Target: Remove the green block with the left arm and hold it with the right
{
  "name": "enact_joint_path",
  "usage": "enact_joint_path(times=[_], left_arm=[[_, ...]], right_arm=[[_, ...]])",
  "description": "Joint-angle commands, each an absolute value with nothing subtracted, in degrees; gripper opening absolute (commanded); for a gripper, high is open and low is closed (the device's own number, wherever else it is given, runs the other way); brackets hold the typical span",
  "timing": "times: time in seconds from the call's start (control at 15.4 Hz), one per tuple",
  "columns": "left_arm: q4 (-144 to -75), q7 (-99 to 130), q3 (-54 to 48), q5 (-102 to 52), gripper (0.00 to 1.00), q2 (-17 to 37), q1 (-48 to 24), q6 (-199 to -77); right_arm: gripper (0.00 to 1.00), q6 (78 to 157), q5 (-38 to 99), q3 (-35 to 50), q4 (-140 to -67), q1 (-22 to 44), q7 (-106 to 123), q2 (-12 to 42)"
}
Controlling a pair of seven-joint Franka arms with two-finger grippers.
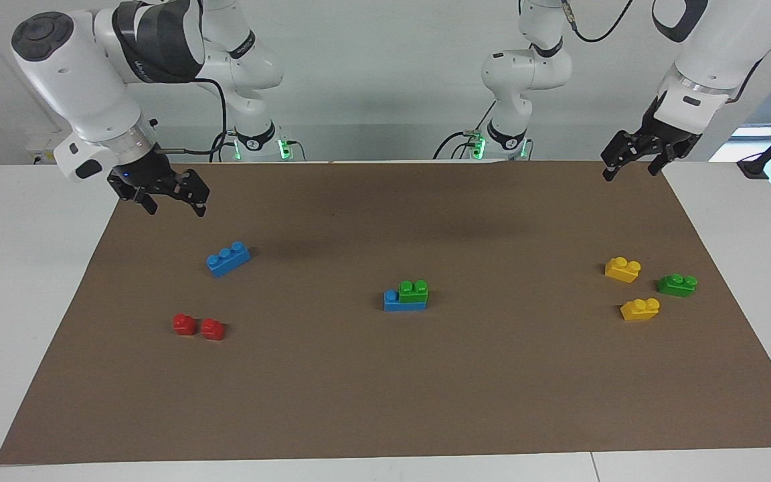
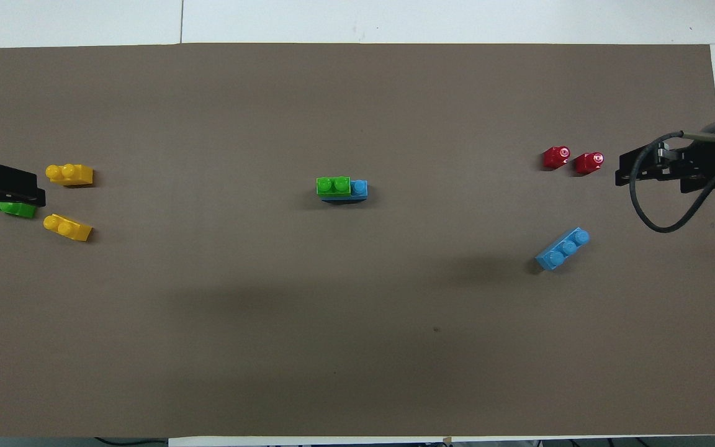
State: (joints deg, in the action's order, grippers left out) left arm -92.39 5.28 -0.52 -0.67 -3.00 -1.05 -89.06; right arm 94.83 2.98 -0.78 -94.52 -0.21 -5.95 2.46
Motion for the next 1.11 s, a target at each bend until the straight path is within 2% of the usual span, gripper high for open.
enact_joint_path(times=[0.0, 1.04], left_arm=[[-93.43, 4.57, -0.97, -1.67, 1.0, -3.96, -0.18, -90.17], [-95.71, 6.94, -0.97, -1.67, 1.0, -5.01, -0.26, -90.88]], right_arm=[[1.0, 95.19, 3.87, -0.35, -93.78, -1.23, -3.78, 2.72], [1.0, 95.36, 1.93, -0.53, -90.79, -5.18, 5.72, 5.97]])
